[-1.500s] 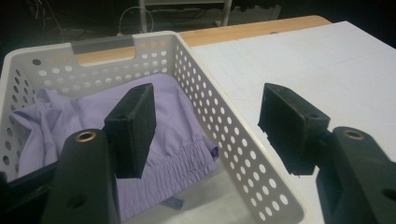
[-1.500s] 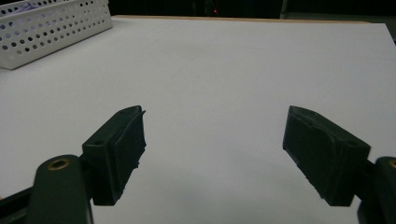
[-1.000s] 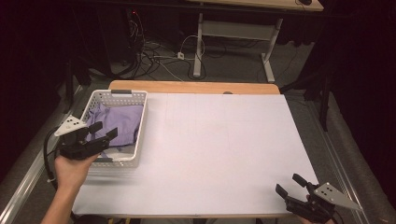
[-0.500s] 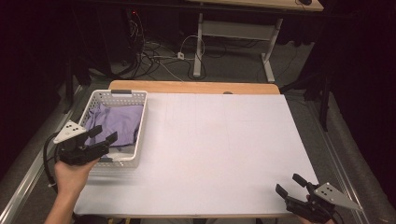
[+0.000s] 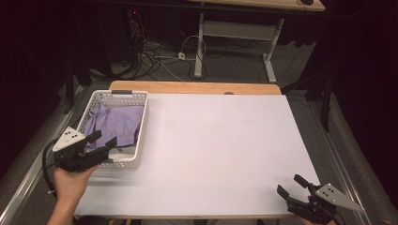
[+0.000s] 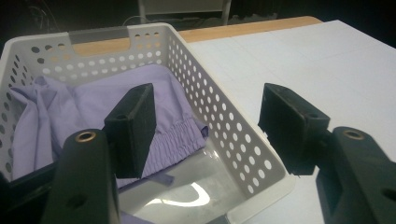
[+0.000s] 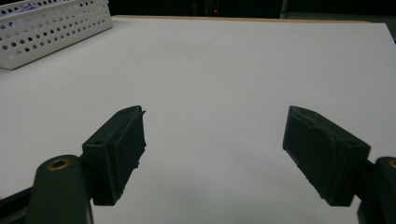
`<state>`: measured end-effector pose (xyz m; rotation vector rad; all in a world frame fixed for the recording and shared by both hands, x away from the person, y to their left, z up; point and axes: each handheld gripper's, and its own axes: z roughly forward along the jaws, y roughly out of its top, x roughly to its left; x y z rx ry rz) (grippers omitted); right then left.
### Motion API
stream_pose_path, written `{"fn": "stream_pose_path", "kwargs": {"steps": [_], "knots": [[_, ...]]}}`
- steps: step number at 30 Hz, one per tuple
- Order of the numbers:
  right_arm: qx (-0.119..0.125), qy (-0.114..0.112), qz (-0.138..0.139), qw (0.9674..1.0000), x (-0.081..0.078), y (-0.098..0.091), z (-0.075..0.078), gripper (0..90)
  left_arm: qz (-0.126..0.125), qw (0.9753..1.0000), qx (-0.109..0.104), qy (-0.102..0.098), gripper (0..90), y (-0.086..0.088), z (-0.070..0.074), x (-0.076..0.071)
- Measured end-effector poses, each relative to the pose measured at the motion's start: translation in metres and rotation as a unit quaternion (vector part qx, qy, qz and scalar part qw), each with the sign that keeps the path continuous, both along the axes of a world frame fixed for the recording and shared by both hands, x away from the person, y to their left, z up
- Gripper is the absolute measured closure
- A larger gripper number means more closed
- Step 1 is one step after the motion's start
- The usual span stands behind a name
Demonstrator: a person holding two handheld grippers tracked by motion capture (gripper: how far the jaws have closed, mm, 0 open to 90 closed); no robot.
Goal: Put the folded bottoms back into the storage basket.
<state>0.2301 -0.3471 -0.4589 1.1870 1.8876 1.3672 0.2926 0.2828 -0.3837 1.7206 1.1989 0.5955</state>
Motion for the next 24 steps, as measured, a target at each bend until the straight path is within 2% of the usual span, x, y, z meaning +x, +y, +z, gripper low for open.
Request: {"fn": "stream_pose_path", "kwargs": {"steps": [24], "knots": [[-0.002, 0.000, 0.000, 1.0000, 0.000, 0.000, 0.000, 22.1, 0.008, 0.9999, -0.005, -0.010, 34.9, 0.005, -0.011, -0.019]]}}
